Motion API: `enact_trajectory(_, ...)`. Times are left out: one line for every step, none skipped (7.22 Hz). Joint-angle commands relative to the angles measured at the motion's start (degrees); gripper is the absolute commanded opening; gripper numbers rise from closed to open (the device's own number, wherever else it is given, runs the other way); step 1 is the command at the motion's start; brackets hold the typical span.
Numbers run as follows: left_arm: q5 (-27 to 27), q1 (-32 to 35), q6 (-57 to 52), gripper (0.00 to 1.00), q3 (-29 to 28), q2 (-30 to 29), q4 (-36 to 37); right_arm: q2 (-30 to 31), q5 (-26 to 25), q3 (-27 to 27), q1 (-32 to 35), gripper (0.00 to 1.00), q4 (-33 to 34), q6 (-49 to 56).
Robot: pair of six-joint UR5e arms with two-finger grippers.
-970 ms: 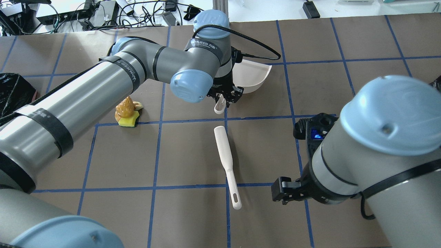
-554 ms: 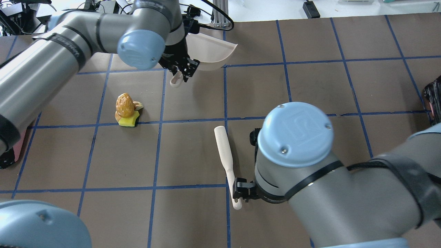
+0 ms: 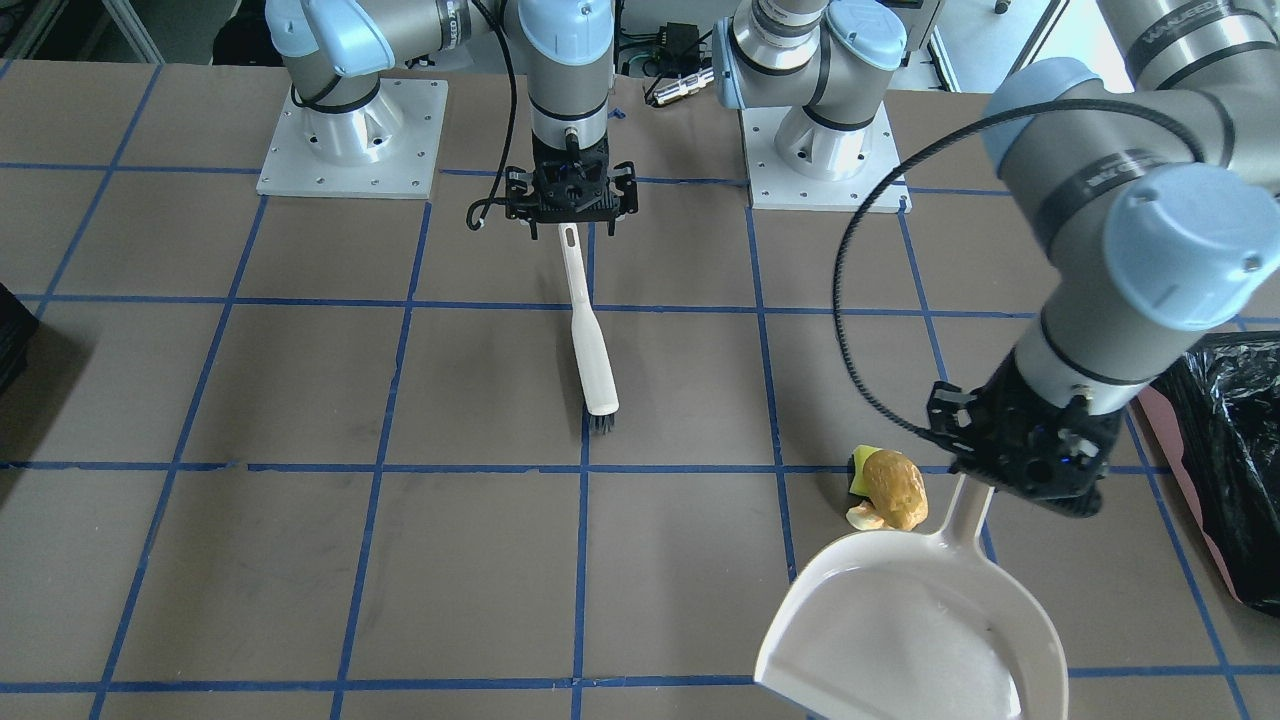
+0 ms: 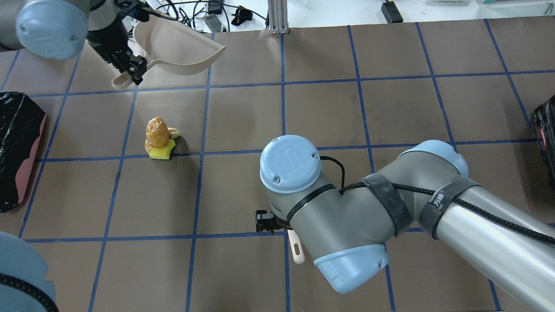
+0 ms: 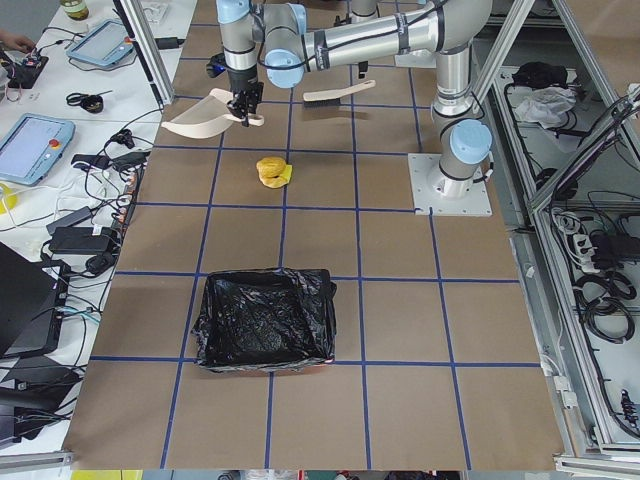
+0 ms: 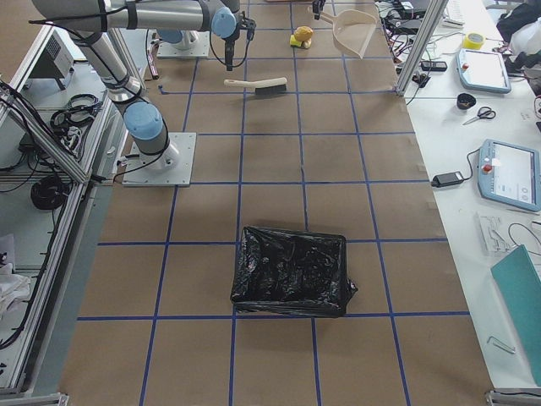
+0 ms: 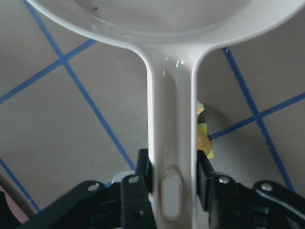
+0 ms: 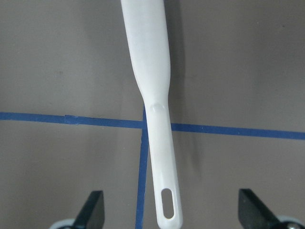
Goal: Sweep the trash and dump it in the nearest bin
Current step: 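Grasp the white brush with the right gripper while the left carries the dustpan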
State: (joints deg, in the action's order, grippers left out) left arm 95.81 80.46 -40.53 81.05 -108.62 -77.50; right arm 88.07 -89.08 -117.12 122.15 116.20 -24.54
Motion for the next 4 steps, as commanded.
enact_trajectory(0.2,-10.5,-20.4,0.00,1.8,0.8,0.6,-1.1,-0.1,-2.7,0.1,1.00,1.6,5.6)
enact_trajectory(-0.1,-14.9,-28.3,0.00,2.3,0.8,0.8,-1.3,0.6,-2.8,0.3,1.00,1.6,5.7)
enact_trajectory(0.1,-18.4,-37.2,0.00,2.3,0.9,0.5,-2.1,0.7,-2.8,0.3,1.00,1.7,5.2)
enact_trajectory(0.6,-20.4,-47.5,0.00,2.3,1.4,0.7,-2.5,0.7,-2.7,0.4,1.00,2.3,5.6)
